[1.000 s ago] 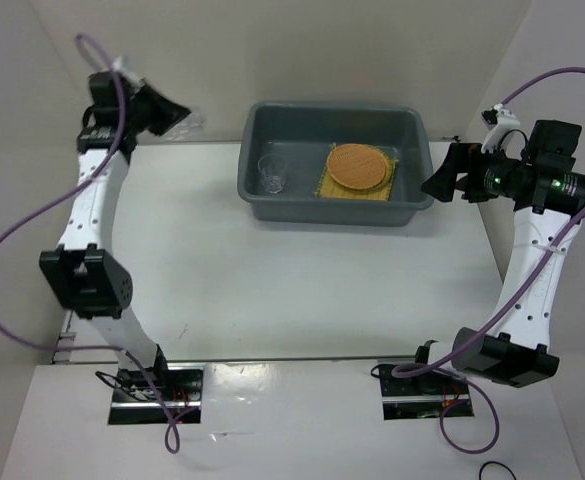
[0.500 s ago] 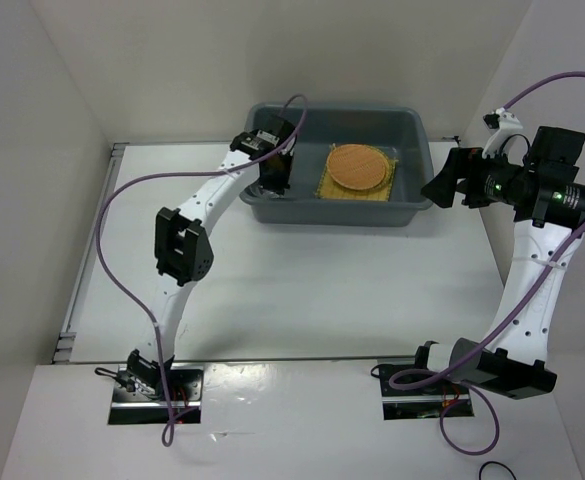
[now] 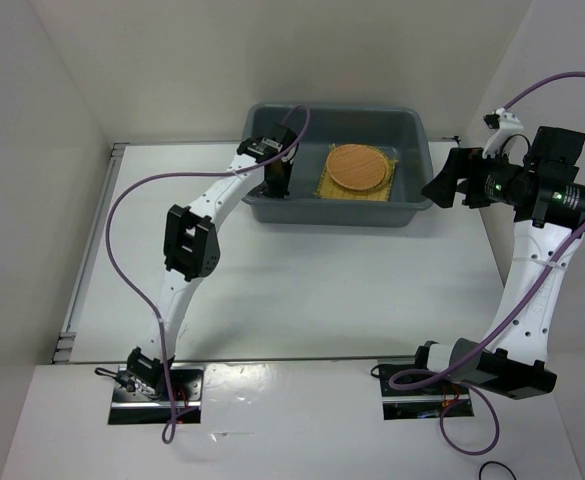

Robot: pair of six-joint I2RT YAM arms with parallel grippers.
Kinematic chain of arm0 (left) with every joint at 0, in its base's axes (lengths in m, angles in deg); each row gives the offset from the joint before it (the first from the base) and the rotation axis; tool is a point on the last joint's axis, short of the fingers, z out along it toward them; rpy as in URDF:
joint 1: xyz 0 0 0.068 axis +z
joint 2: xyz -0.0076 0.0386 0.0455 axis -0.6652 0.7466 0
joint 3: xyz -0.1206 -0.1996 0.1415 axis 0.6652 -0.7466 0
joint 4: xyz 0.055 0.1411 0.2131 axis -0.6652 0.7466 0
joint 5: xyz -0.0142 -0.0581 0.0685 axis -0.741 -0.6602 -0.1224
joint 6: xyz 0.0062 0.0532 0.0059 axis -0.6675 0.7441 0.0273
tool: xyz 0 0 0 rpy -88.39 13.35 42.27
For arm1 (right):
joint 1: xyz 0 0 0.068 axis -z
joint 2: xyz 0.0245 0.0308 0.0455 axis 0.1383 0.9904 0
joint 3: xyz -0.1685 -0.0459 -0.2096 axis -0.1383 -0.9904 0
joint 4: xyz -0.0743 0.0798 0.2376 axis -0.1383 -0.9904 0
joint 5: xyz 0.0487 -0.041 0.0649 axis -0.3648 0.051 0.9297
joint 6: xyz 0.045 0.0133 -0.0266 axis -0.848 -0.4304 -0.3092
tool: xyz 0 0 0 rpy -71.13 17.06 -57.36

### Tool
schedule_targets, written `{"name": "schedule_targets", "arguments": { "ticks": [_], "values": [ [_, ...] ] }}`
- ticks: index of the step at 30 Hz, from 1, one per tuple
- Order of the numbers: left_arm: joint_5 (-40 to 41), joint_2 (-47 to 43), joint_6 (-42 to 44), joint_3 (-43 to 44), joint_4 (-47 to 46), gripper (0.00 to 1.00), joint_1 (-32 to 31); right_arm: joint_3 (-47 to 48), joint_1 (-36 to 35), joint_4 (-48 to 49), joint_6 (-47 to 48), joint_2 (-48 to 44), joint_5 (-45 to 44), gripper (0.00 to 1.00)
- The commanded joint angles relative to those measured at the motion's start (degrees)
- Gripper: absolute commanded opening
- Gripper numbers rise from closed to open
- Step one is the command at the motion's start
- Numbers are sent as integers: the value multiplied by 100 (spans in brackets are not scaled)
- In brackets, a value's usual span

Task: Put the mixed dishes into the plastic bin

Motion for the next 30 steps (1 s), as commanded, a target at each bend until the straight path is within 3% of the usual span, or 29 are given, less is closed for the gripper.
{"name": "schedule_targets", "arguments": {
  "ticks": [1,2,5,6,7,10,13,18,20,24,30],
  "values": [
    [-48,46,18,390,-22,22,89,-37,-41,118,39,-139,-199,98],
    [-144,46,17,390,-22,34,90,15,-41,118,39,-139,-286,98],
    [-198,-76,-44,513,-22,54,151,15,-41,118,-14,-139,-506,98],
    [-198,-77,-44,513,-22,69,212,15,-41,118,-14,-139,-577,98],
    [-198,-207,-105,592,30,78,213,15,-41,118,-92,-86,-673,98],
    [328,-645,-377,767,205,97,213,15,-41,171,-172,-86,-1165,98],
    [925,-1531,-597,970,259,100,213,111,-41,171,-172,-33,-1745,98],
    [1208,-3061,-1194,655,-118,100,502,481,-270,100,188,29,-2491,98],
    [1472,-3555,-1398,15,-450,100,694,481,-409,100,127,-24,-2677,98],
    [1025,-4468,-1739,-1038,-523,100,1160,481,-410,162,4,-86,-2705,98],
    [980,-5244,-1680,-2184,-945,100,1241,113,-410,249,215,-393,-2379,98]
  ]
}}
